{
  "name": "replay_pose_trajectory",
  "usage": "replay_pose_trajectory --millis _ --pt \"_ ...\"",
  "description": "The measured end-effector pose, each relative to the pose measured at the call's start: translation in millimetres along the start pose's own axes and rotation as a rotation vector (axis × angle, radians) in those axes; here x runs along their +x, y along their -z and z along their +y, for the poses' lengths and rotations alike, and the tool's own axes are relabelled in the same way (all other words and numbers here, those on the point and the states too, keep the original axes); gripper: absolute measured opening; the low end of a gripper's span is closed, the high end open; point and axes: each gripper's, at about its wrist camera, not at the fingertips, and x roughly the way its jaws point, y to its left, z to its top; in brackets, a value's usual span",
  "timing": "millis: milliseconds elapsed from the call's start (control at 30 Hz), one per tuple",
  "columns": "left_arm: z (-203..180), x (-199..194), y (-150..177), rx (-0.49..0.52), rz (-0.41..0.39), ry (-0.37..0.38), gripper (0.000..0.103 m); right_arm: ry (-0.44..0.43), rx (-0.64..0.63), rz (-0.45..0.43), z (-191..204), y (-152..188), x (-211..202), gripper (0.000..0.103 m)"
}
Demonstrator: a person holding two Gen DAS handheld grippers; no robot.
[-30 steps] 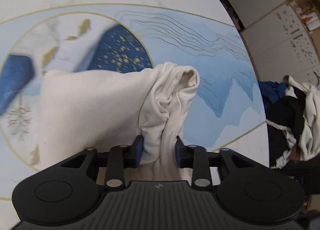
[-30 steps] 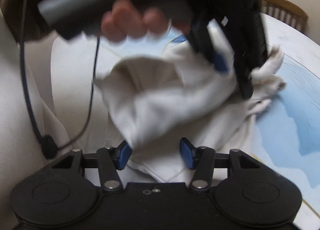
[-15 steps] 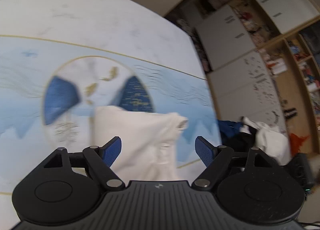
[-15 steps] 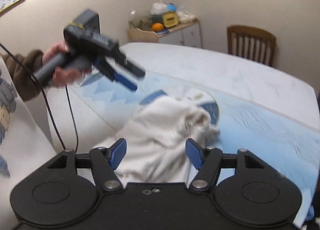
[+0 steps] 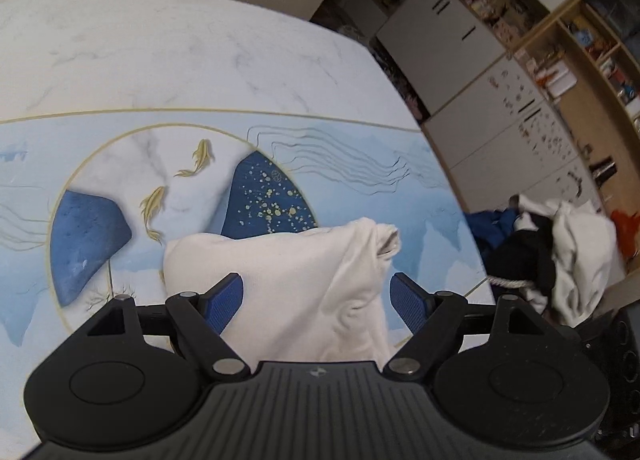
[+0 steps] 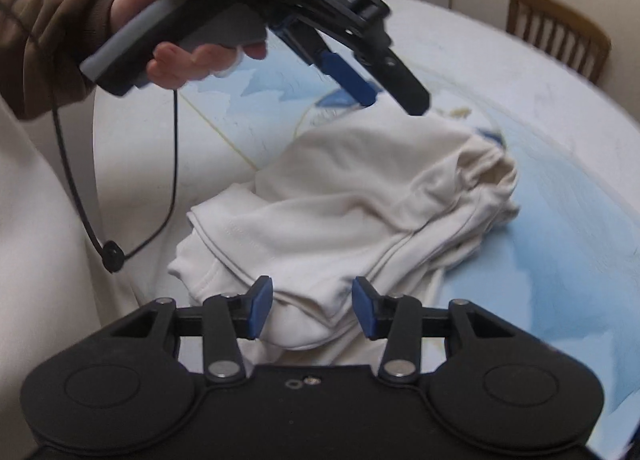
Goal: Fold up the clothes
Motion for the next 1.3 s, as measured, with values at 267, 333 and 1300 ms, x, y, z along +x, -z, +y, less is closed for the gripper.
replay_pose_trajectory --millis 267,333,1300 --pt "7.7 12.9 -3.9 -0.021 0.032 0.028 0.08 0.044 0.129 -0.047 0.9 29.1 -25.0 0.103" --pt "9.7 13.2 -5.2 -0.028 0.035 0.035 0.08 0.055 0.161 -0.059 1.2 36.4 -31.3 0.103" --pt "-17.7 -40.5 137.7 0.476 0.174 -0.041 0.074 0.059 -0.025 -0.057 -60.5 -108.9 11.2 0.103"
